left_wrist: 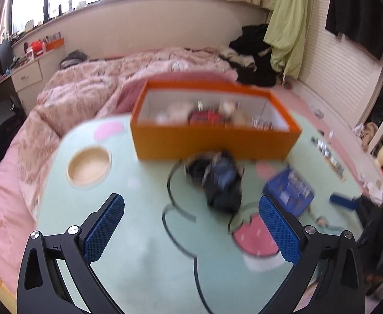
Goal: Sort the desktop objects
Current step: 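Reach the left gripper into the box and grasp the red-emblem black block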
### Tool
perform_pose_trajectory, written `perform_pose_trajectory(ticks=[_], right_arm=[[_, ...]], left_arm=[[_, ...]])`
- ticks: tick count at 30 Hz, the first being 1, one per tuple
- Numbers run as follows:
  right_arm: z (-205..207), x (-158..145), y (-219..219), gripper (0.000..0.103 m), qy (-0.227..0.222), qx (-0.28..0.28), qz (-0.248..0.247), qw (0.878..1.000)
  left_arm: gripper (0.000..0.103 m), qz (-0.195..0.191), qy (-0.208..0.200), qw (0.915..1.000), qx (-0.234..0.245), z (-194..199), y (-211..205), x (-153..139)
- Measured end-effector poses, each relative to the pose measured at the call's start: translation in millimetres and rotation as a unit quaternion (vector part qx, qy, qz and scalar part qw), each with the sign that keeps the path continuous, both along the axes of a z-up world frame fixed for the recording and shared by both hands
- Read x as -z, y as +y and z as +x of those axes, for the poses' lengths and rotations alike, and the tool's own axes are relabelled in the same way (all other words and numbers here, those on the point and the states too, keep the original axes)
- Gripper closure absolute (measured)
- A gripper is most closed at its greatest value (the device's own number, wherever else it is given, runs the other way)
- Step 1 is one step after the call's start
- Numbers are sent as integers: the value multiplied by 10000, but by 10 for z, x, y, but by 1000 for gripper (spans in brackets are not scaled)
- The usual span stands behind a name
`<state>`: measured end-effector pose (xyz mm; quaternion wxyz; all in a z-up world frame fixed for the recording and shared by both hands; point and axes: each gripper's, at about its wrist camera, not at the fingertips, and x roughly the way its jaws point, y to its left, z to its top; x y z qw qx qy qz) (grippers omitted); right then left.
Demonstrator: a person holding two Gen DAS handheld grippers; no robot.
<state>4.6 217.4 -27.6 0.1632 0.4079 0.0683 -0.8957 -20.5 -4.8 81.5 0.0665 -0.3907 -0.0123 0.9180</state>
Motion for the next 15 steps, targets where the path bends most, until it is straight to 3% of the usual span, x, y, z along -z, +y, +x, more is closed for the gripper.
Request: perform_pose_trajectory(ticks=[3, 6, 8, 10, 15], right_arm=[[0, 2, 1, 0, 2, -1, 0, 10000], [2, 4, -1, 0, 5, -4, -1, 10000], [-4, 3, -3, 0, 9, -8, -7, 10000], [-4, 3, -3, 0, 11, -8, -9, 10000], [-14, 3, -15, 0, 17, -13, -17, 10000]], left_arm=[[7, 69, -263, 9992, 288, -450, 70, -212], [24, 166, -1018, 9933, 528, -1061, 182, -144], [42, 242, -1524, 9867, 517, -1379, 247, 9], [44, 196, -1923, 9804, 385, -1638, 311, 189], [44, -154, -2312, 9725, 231, -1975, 423, 430]])
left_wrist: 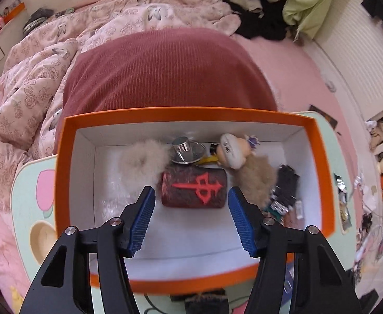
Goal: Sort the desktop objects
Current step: 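Reach the left gripper into the box and grasp the red-emblem black block, then carry the block out with the left gripper and place it on the table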
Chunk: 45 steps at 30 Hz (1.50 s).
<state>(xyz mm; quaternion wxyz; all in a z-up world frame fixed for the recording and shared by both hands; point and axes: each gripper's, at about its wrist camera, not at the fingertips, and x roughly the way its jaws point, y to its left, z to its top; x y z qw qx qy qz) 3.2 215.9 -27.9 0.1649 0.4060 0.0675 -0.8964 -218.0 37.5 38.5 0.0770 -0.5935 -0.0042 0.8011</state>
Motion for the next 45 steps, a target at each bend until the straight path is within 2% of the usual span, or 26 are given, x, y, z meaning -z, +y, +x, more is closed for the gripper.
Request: perform_pose_trajectory(ticks=[3, 5, 8, 9, 12, 14, 17, 21, 23, 26, 29, 32, 36, 39, 41, 45], right_arm=[[1, 3, -1, 0, 2, 1, 0, 10000], [3, 6, 1, 0, 1, 0, 1, 10000], [-10, 2, -14, 0, 8, -5, 1, 10000], [-9, 2, -15, 0, 8, -6, 2, 10000], [-9, 3, -17, 0, 11, -7, 1, 10000], [-7, 6, -17, 0, 12, -5, 3, 10000], [-7, 9, -16, 0, 12, -4, 1, 10000], [-17, 8, -19, 0, 11, -5, -1, 10000], [-23, 5, -26, 0, 12, -6, 0, 10000], [-21, 7, -27, 0, 15, -7, 0, 10000], [-16, 14, -21, 0, 16, -4, -2, 10000], [-25, 14, -21, 0, 15, -6, -2, 10000], [-24, 15, -25, 0, 18, -8, -1, 10000], [-25, 19, -21, 0, 15, -7, -7, 10000], [-23, 19, -22, 0, 19, -9, -4, 10000], [-25, 20, -24, 0, 21, -9, -4, 10000]], left_arm=[[41, 43, -220, 9997, -17, -61, 48, 111], [40, -147, -348, 9993, 73, -97, 117, 204], [38, -506, -177, 9982, 251, -96, 231, 236], [42, -526, -121, 9983, 226, -90, 237, 230], [42, -300, 11, 9993, 238, -45, 210, 160], [42, -155, 249, 9993, 251, 35, 173, 8], [42, 139, 752, 9965, 339, 284, 83, -372], [42, 442, 1518, 9864, 451, 815, -135, -848], [42, 419, 1791, 9819, 451, 1096, -232, -935], [42, 58, 1975, 9793, 438, 1477, -448, -784], [42, -329, 1740, 9840, 179, 1684, -641, -430], [42, -253, 1423, 9895, 39, 1774, -733, -77], [42, -57, 1194, 9927, 126, 1831, -567, 195], [42, -260, 1268, 9911, 324, 1812, -327, 260], [42, -239, 1263, 9908, 431, 1788, -235, 270], [36, -415, 1507, 9871, 343, 1858, -203, 167]])
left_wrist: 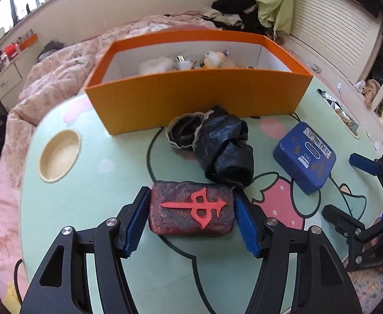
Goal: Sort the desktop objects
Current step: 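Carry the block out with the left gripper and place it on the table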
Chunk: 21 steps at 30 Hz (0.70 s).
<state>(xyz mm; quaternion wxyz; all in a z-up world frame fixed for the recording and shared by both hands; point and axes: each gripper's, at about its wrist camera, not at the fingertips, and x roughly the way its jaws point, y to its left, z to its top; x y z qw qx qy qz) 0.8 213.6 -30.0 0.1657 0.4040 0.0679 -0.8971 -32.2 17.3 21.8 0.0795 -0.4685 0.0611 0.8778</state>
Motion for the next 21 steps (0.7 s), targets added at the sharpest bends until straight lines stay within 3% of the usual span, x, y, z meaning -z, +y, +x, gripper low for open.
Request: perform_pose_trajectory(ticks=[3, 7, 9, 10, 11, 13, 21], right_arm=[[-1, 2, 3, 0, -1, 0, -3, 10000], [1, 6, 5, 0, 0, -1, -5, 10000], [-6, 6, 0, 0, -2, 0, -1, 10000], [-12, 9, 2, 0, -8, -1, -3, 10000], [-13, 11, 2, 0, -8, -2, -2, 10000], [-11, 11, 2, 0, 4, -5, -2, 10000], [-12, 13, 0, 0, -2, -5, -7, 10000]], left_arm=[[24, -137, 192, 9997, -93, 169, -62, -42], [22, -272, 280, 9990, -210, 419, -95, 39], [14, -268, 420, 9979, -406, 504, -89, 146], [4, -200, 562, 9969, -517, 536, -88, 180], [0, -76, 598, 9968, -530, 539, -89, 215], [0, 188, 502, 9978, -393, 494, -93, 240], [0, 193, 540, 9976, -397, 502, -112, 242]])
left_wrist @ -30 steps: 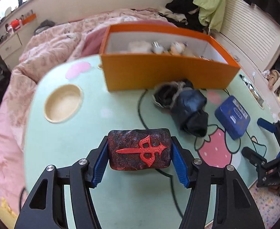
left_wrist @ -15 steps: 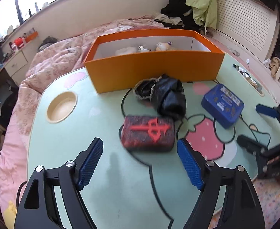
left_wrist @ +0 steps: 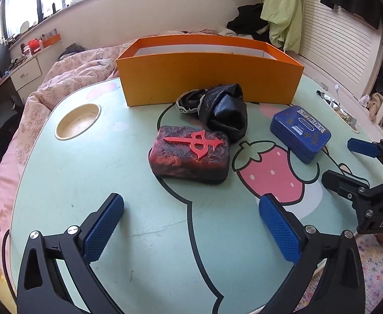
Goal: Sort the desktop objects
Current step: 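Carry the block out with the left gripper and place it on the table, then reach the right gripper into the box and grasp the white-headed figurine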
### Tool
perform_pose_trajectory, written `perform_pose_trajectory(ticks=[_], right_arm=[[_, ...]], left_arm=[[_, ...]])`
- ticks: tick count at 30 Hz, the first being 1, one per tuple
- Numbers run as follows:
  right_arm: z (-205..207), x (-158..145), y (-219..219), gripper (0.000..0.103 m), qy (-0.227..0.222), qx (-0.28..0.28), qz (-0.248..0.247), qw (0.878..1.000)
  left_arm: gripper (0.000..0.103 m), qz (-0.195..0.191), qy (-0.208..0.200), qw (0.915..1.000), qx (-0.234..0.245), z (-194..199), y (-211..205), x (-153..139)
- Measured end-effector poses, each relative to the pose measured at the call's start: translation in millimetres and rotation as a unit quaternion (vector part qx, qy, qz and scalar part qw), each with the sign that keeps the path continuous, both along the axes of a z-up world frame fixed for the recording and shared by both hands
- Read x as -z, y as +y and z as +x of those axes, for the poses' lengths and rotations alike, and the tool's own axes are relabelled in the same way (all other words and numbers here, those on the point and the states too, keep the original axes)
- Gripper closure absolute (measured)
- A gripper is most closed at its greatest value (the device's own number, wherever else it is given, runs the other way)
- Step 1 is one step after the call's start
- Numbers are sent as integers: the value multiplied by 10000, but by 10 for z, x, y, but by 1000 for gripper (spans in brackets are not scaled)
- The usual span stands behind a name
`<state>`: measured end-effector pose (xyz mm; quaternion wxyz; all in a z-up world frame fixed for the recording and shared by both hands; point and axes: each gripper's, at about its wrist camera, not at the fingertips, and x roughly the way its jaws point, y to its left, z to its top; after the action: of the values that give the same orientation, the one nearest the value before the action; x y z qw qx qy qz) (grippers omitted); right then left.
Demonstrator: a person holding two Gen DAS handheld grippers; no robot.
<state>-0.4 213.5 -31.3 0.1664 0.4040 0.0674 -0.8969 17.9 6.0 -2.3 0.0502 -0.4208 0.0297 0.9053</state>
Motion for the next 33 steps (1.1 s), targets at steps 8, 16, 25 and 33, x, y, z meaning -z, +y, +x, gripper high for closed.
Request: perform_pose_trajectory(ticks=[8, 16, 25, 33], right_arm=[[1, 3, 3, 0, 1, -2, -2, 10000], [2, 6, 2, 0, 2, -3, -2, 10000], [-6, 15, 5, 0, 2, 1, 6, 10000], [-6, 19, 0, 0, -10, -4, 21, 10000]], left_arm=[[0, 8, 8, 10000, 10, 14, 6, 13], [0, 9, 10, 10000, 10, 13, 7, 11], [0, 18, 41, 10000, 17, 33, 20, 10], [0, 19, 42, 10000, 20, 33, 13, 11]])
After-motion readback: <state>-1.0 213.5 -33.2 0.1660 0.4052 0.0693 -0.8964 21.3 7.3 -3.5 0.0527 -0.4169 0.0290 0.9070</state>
